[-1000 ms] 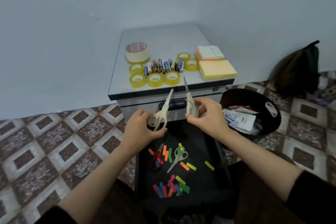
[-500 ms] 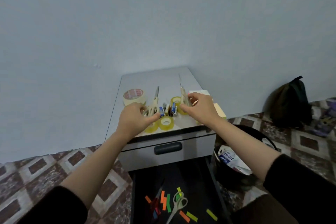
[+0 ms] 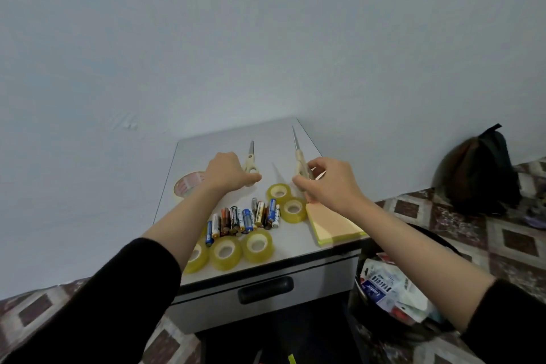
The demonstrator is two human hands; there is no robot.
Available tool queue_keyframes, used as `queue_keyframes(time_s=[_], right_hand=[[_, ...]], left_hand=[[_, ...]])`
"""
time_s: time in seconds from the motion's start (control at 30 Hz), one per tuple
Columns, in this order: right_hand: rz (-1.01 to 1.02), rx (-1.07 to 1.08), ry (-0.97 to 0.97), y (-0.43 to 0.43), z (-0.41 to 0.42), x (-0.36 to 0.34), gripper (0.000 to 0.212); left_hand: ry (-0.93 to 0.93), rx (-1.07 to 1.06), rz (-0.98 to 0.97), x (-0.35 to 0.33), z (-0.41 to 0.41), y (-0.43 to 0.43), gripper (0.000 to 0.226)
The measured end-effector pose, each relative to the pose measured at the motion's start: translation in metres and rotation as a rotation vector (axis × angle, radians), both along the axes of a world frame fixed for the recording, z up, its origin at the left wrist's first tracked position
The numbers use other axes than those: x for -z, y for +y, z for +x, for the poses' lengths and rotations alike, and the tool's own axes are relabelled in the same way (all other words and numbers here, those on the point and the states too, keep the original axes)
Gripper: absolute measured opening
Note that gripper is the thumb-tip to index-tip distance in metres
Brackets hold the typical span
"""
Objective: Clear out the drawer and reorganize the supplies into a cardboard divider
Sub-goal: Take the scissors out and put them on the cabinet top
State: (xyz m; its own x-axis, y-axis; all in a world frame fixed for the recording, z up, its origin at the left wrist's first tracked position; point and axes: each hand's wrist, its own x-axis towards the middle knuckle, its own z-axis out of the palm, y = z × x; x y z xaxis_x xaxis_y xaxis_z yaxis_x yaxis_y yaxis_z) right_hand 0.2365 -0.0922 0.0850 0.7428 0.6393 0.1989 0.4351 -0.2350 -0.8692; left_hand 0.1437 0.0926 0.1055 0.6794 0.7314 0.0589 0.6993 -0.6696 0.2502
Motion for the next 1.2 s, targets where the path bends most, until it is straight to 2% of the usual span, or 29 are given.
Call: queue_keyframes(time_s=[0.23,0.57,0.83,0.97,1.1,1.2], right_hand=[[0.021,-0.005,0.027,0.002,0.022,0.006,0.016],[-0.003,0.011,-0.02,0.005,0.023,0.016,0.021],[-0.014,-0.024,0.014,0.017,0.009,0.007,0.024],[-0.036,-0.015,0.046,0.032,0.001,0.002,0.027],[-0.057,-0.023,0.188,0.062,-0.009,-0.009,0.029],[-0.228,-0.019,0.146,0.094,-0.017,-0.016,0.038]], left_hand=[[0.147,0.0,-0.012,0.022,0.036,0.013,0.046],[0.272,0.038,-0.052,0.031,0.04,0.006,0.044],[0.309,0.086,0.003,0.03,0.027,0.007,0.048],[0.186,0.105,0.044,0.019,0.012,0.005,0.048],[-0.095,0.076,0.058,0.005,-0.019,0.018,0.042],[-0.295,0.048,0.019,0.004,-0.054,0.026,0.031]])
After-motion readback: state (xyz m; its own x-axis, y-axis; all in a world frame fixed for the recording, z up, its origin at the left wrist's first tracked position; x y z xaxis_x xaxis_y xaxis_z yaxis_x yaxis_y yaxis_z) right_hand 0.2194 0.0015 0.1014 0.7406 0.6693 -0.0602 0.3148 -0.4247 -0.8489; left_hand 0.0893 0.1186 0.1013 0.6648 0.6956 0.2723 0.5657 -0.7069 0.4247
